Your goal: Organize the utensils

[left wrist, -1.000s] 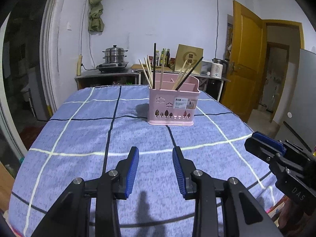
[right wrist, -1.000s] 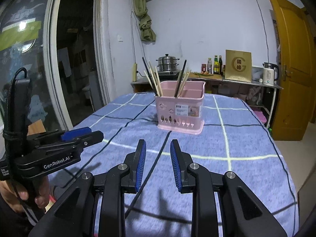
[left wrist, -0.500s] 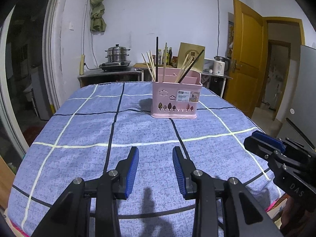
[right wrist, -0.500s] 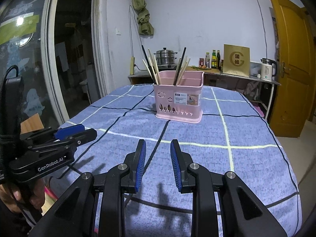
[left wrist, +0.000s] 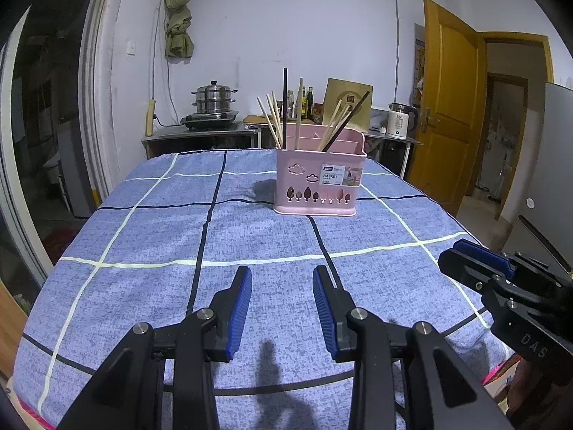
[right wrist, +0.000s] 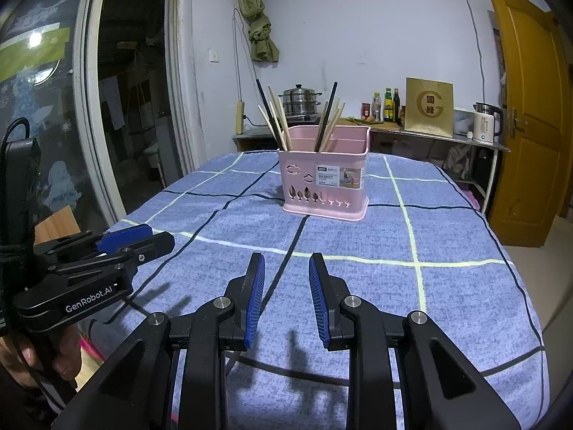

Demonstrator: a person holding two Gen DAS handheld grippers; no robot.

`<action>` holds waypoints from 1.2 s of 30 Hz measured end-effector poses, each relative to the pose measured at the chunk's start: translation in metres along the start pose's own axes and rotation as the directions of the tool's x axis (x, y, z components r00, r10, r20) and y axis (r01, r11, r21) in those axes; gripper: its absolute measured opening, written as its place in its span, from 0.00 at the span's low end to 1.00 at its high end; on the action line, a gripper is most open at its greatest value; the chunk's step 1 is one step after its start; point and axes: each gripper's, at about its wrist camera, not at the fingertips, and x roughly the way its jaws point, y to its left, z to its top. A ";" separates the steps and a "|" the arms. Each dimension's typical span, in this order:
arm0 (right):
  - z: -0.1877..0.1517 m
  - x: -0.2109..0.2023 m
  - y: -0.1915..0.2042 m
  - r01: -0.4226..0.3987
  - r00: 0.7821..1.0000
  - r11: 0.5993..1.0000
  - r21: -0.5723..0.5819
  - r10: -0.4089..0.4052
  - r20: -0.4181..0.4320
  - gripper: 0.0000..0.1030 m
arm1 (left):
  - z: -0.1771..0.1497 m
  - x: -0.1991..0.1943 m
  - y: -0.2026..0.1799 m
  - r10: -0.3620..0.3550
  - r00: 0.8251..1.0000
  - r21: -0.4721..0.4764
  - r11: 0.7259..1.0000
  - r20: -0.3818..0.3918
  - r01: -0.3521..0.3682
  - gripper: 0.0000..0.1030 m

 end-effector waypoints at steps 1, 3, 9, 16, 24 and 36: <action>0.000 0.000 0.000 0.000 1.000 1.000 0.001 0.000 -0.001 0.25 | 0.000 0.001 0.000 0.002 1.000 0.000 1.000 -0.001 -0.002 0.34; 0.000 0.001 0.000 -0.001 1.000 1.000 0.002 0.001 -0.003 0.25 | 0.000 0.000 0.000 -0.002 1.000 -0.003 1.000 -0.004 0.002 0.34; 0.000 0.002 0.001 -0.003 1.000 1.000 0.001 0.003 -0.007 0.26 | 0.000 0.000 0.000 -0.001 1.000 -0.006 1.000 -0.006 0.001 0.34; 0.001 0.003 0.000 -0.002 1.000 1.000 0.001 0.002 -0.007 0.26 | 0.000 0.000 0.001 0.003 1.000 -0.009 1.000 -0.007 -0.003 0.34; 0.002 0.003 0.001 0.001 1.000 1.000 -0.001 -0.001 -0.005 0.26 | -0.001 -0.001 0.002 0.013 1.000 -0.013 1.000 0.007 -0.013 0.34; 0.002 0.002 0.001 0.000 1.000 1.000 0.002 0.000 -0.007 0.26 | -0.003 -0.003 0.000 0.014 1.000 -0.011 1.000 0.010 -0.014 0.34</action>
